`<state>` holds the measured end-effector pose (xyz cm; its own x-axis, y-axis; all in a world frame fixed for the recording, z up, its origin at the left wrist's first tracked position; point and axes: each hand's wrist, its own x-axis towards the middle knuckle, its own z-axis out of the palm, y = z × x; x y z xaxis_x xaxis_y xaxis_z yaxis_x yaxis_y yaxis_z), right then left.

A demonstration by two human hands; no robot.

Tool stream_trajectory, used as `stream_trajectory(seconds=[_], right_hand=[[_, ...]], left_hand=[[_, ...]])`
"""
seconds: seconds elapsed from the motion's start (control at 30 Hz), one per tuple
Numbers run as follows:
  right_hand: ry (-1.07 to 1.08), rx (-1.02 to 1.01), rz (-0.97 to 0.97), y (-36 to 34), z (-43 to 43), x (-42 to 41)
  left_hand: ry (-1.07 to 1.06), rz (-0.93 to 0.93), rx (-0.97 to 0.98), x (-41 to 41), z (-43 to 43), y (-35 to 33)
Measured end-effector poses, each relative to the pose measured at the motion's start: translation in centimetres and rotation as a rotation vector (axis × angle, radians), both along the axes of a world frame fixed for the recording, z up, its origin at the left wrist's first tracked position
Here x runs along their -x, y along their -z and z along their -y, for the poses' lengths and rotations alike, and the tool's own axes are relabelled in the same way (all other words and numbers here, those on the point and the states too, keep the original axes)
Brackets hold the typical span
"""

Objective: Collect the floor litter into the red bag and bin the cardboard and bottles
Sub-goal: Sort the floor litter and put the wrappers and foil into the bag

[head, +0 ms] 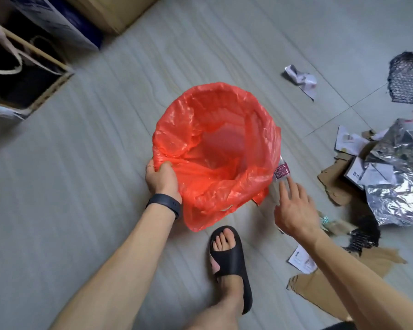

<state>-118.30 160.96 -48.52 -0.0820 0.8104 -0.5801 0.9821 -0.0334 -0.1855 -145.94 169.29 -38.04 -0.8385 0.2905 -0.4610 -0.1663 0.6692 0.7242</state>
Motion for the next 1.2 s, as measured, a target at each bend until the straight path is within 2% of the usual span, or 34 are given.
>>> stream_trajectory(seconds=[0.2, 0.27, 0.33, 0.43, 0.57, 0.73, 0.83, 0.9, 1.0, 1.07, 1.2], right_hand=[[-0.035, -0.261, -0.051, 3.4, 1.0, -0.8], [-0.060, -0.337, -0.080, 4.8, 1.2, -1.1], [-0.096, -0.377, -0.070, 5.8, 1.5, -1.2], [-0.108, -0.342, -0.047, 5.5, 1.3, -1.7], [0.002, -0.334, 0.055, 0.4, 0.7, -2.9], [0.140, -0.404, 0.173, -6.4, 2.9, -4.2], [0.233, -0.365, 0.159, -7.5, 5.9, -4.1], [0.313, -0.298, 0.118, -7.1, 8.4, -3.7], [0.429, -0.162, 0.087, -5.6, 13.0, -3.1], [0.472, -0.060, 0.093, -4.5, 15.9, -3.1], [0.557, 0.075, 0.027, -3.1, 19.6, -3.2]], left_hand=[[0.095, 0.053, -0.141, 0.7, -0.2, 1.2], [0.217, -0.065, -0.035, 1.1, -0.1, 1.3], [0.414, -0.295, 0.112, 1.0, 0.2, 0.7], [0.741, -0.642, 0.118, 0.7, 0.7, -0.4], [1.031, -0.678, 0.222, 0.5, 1.5, -0.6], [1.222, -0.874, 0.309, 0.2, 3.8, -0.5], [1.394, -0.943, 0.355, -0.9, 4.5, -2.5], [1.634, -0.967, 0.323, -2.8, 5.0, -5.1], [2.110, -1.056, 0.041, -6.5, 6.8, -9.7], [2.315, -1.113, -0.041, -9.1, 8.6, -11.9], [2.511, -1.104, 0.136, -14.0, 11.3, -10.4]])
